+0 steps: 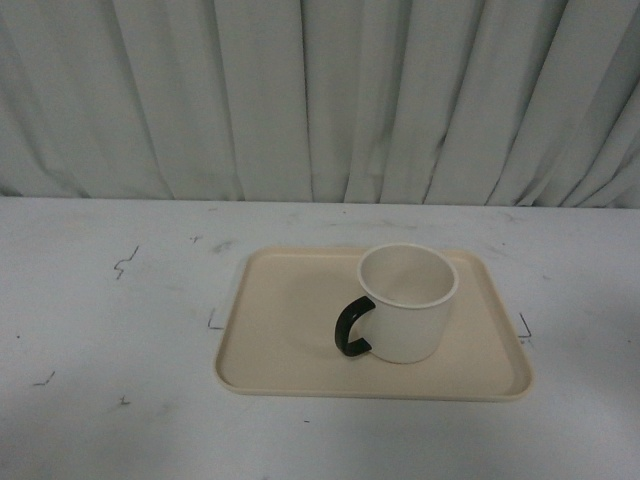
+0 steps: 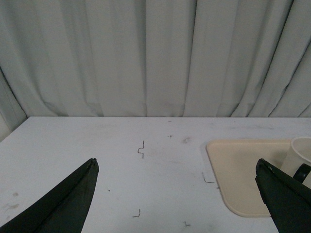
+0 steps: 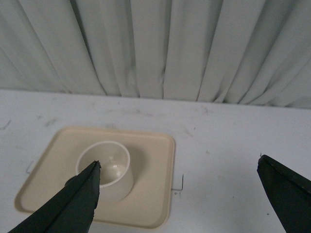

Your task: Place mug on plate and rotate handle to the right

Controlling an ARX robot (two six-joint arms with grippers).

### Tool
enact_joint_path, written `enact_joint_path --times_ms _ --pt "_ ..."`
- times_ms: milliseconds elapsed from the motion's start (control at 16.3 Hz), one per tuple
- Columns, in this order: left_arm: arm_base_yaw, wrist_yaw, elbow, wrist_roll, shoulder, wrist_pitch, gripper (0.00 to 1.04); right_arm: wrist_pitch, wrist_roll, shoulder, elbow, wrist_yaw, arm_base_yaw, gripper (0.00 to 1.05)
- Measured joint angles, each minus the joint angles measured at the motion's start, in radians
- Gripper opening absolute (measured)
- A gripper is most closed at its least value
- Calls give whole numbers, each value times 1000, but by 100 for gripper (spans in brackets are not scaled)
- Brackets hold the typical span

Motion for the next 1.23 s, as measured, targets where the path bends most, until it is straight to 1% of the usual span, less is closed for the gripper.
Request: enact_joint_path --times_ms 123,184,307,429,490,613,920,1042,1226 --pt "0 0 0 0 0 0 98 -201 21 265 257 17 30 98" --pt "0 0 0 0 0 0 98 -330 60 406 411 -4 33 98" --pt "0 0 0 0 0 0 98 -539 175 666 672 -59 36 98" --pt "0 0 0 0 0 0 98 -681 277 875 856 -77 37 98" --pt "0 0 0 0 0 0 98 -716 328 959 923 -80 42 98" --pt "0 0 0 0 0 0 98 -739 415 1082 986 -77 58 98" --pt "0 0 0 0 0 0 98 -723 610 1193 999 -86 118 98" --pt "0 0 0 0 0 0 98 -727 658 1212 999 -87 143 98" --pt "0 0 0 0 0 0 98 -740 679 1230 998 -90 146 98"
